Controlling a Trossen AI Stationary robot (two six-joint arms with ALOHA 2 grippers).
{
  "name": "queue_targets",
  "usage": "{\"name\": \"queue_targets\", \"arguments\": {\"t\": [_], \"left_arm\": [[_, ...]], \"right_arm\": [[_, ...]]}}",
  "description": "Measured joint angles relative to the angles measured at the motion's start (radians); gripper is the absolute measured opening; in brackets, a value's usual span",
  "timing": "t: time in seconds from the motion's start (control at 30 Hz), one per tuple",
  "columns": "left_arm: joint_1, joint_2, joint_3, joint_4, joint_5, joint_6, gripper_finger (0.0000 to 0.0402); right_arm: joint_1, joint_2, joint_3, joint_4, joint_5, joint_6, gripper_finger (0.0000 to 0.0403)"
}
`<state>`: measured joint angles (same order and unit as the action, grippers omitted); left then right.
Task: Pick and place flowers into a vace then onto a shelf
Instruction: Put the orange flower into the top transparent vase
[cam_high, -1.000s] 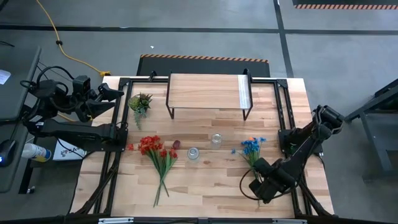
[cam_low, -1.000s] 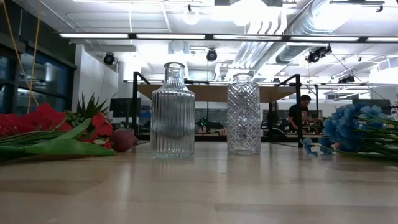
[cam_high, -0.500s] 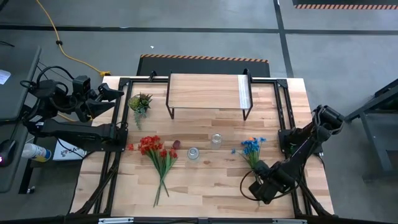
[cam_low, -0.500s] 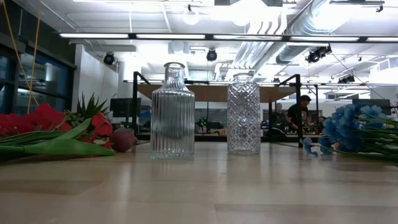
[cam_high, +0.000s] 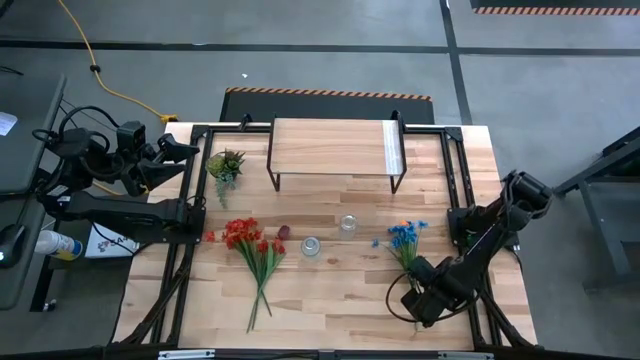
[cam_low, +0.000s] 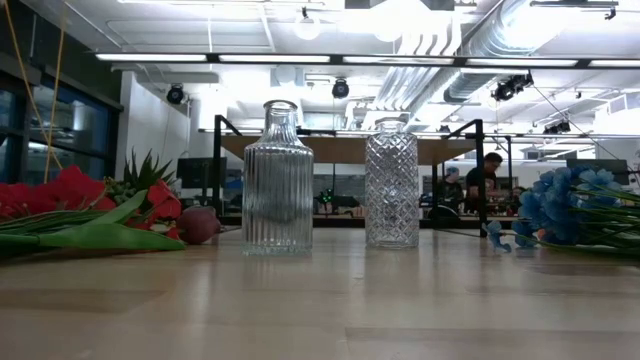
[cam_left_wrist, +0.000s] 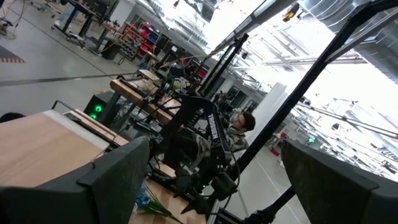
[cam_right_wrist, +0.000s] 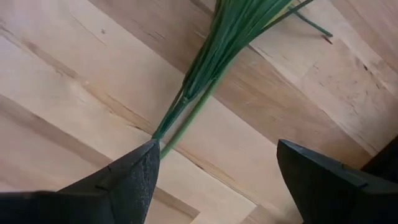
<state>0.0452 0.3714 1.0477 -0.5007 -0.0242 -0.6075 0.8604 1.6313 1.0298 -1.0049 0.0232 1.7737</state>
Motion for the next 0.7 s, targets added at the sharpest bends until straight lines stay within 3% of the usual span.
{"name": "queue_targets", "arguments": {"t": [0.7], "left_arm": [[0.0, 0.0, 0.0, 0.001, -0.001, -0.004, 0.0399]], "right_arm": [[0.0, 0.092, 0.001, 0.015, -0.031, 0.003, 0.0312]]}}
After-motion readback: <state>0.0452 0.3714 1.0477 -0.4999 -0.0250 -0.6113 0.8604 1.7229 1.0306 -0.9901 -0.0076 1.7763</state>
